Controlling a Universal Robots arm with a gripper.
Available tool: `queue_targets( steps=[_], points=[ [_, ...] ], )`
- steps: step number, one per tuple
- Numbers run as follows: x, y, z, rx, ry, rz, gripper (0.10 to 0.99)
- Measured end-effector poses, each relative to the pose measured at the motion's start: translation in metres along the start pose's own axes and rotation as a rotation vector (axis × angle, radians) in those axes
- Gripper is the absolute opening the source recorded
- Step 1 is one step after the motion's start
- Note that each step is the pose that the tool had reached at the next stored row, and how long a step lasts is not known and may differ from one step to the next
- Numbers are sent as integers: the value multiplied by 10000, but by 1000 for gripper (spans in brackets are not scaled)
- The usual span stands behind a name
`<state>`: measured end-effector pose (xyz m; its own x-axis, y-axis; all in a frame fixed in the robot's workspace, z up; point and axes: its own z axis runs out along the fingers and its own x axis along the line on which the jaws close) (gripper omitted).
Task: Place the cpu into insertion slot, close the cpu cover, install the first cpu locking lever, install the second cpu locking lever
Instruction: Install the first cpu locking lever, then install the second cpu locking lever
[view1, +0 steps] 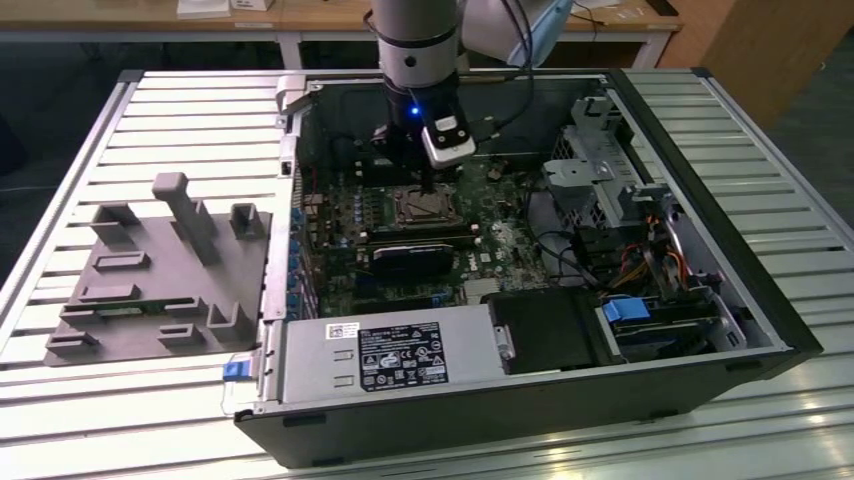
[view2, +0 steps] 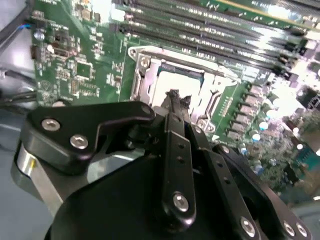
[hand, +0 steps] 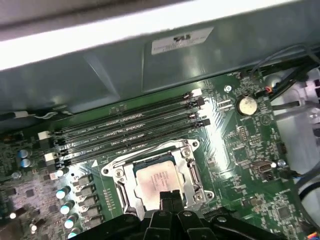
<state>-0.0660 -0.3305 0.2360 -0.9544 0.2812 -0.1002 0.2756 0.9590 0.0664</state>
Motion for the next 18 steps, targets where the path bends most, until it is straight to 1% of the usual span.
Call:
queue_targets(
  steps=[2, 14, 16, 18],
  points=[
    [-2, 2, -18, -1, 0, 0, 106],
    [-3, 1, -26, 0, 0, -1, 106],
    [-7, -12, -27, 1, 1, -1, 106],
    [-16, -42, -28, 0, 1, -1, 106]
  ],
)
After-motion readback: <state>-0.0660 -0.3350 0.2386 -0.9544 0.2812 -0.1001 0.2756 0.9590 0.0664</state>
